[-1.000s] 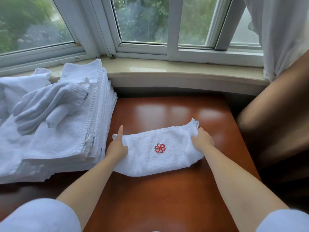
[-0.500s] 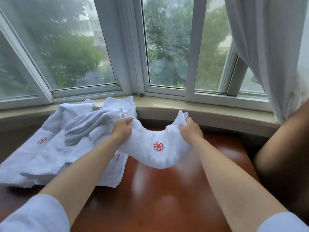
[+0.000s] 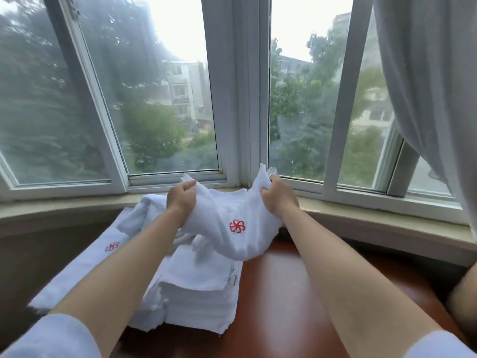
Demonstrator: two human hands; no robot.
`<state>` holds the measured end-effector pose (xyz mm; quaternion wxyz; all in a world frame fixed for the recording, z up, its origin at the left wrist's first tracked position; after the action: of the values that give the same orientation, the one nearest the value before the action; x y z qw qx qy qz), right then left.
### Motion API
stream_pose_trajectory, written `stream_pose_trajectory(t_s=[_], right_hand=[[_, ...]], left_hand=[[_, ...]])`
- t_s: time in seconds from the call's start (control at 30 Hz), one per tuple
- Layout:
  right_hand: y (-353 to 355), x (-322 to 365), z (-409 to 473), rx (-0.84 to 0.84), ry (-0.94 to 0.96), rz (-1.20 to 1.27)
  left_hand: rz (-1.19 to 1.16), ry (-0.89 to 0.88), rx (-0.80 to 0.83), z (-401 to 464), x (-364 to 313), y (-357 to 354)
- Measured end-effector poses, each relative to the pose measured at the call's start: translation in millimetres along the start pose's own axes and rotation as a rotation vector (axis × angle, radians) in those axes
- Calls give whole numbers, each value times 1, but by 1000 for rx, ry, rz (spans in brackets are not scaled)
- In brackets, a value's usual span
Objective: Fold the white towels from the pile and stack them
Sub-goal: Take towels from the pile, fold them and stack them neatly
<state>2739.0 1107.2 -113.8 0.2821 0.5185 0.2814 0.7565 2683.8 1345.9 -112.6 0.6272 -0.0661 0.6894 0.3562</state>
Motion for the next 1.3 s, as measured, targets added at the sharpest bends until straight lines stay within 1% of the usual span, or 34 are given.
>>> stream_pose_trajectory(t_s=[0.13, 0.33, 0.5, 0.67, 0.8, 0.87, 0.93, 1.0, 1.03, 1.1, 1.23, 1.3], right_hand=[[-36, 60, 8, -25, 45, -18], [-94, 142, 33, -48, 50, -96], [-152, 202, 61, -62, 58, -53], [-213, 232, 70, -11, 70, -69], [-249, 248, 76, 72, 111, -96], [-263, 257, 81, 113, 153, -107], [-279, 269, 87, 142, 209, -104], [-296, 282, 92, 163, 261, -90], [-305, 288, 93, 174, 292, -91], [-325, 300, 92, 199, 356, -100], [-368, 319, 81, 257, 478, -104], [-388, 325, 78, 274, 499, -128]], left_hand=[[-72, -25, -9, 35, 15, 48], [-131, -49, 1, 101, 39, 118], [-201, -19, 28, 162, 68, 167], [-217, 65, 5, 211, 100, 192], [-265, 136, 16, 230, 129, 202], [-284, 150, -28, 230, 145, 214], [-309, 182, -113, 225, 162, 234], [-308, 278, -163, 216, 181, 258], [-316, 363, -150, 209, 191, 268], [-335, 525, -80, 191, 211, 285], [-289, 757, 100, 155, 253, 309], [-280, 861, 170, 141, 274, 316]])
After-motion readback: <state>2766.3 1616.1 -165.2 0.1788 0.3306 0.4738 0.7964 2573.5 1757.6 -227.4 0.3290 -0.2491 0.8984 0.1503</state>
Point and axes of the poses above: each hand's wrist, its own z-axis towards the middle knuckle, its own y-axis out of the back of the hand, x = y × z, the point moved 3 cm from there along z, towards the middle knuckle, and after that the axes turned 7 degrees about y, right-handed, at the moved point
